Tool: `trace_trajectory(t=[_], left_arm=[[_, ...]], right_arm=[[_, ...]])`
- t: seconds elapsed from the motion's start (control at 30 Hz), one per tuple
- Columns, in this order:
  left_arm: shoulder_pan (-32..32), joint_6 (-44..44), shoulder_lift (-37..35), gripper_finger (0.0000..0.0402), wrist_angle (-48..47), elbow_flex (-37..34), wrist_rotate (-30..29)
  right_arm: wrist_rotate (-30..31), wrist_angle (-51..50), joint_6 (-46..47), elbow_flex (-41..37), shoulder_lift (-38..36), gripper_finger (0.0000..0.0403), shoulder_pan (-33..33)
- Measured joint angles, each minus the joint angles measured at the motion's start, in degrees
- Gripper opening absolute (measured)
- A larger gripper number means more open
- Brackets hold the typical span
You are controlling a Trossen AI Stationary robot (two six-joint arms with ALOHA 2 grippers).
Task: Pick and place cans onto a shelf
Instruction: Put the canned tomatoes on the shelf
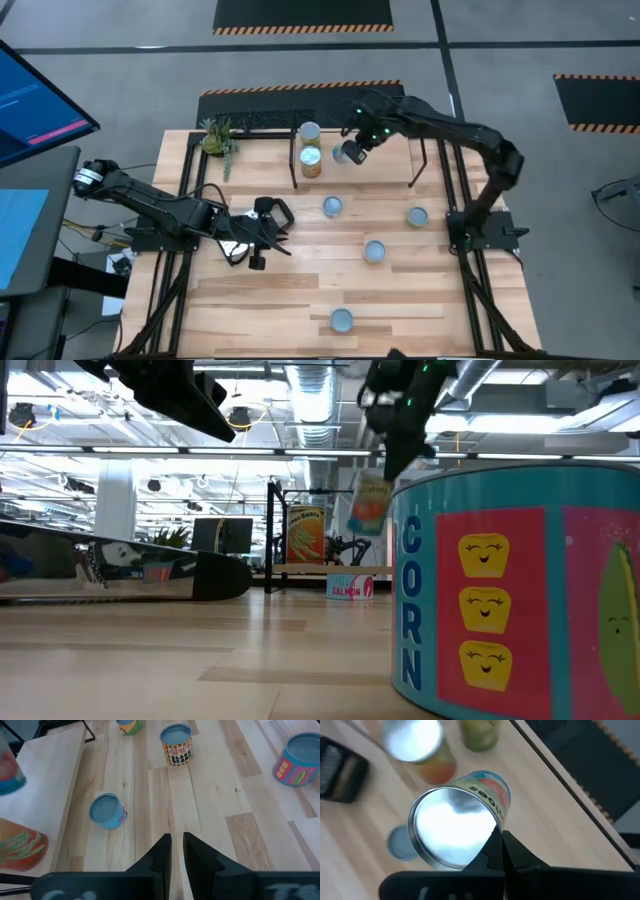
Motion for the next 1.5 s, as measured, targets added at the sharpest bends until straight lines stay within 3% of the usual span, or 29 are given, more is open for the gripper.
trace_trajectory(t=[0.13, 0.33, 0.6, 0.77, 1.2, 1.5], left_arm=[[0.0, 0.0, 0.0, 0.0038, 0.0, 0.0, 0.0], [0.0, 0.0, 0.0, 0.0038, 0.0, 0.0, 0.0], [0.0, 0.0, 0.0, 0.0038, 0.0, 0.0, 0.0], [0.0, 0.0, 0.0, 0.0038, 0.0, 0.0, 0.0], [0.0, 0.0, 0.0, 0.0038, 0.1, 0.0, 0.0], [0.0, -0.1, 0.0, 0.0038, 0.1, 0.0, 0.0]], right_arm=[[-2.8, 1.8, -1.5, 0.1, 3.8, 0.0000, -1.8], [-3.2, 2.0, -2.5, 6.8, 8.7, 0.0000, -3.6], [-3.2, -8.6, -1.4, 18.9, 17.2, 0.0000, -6.1], [-3.3, -10.0, -1.5, 22.8, 21.5, 0.0000, -6.1], [-4.1, -12.1, -1.7, 26.4, 23.3, 0.0001, -8.0], [-6.0, -16.9, -1.4, 26.4, 23.3, 0.0001, -4.5]])
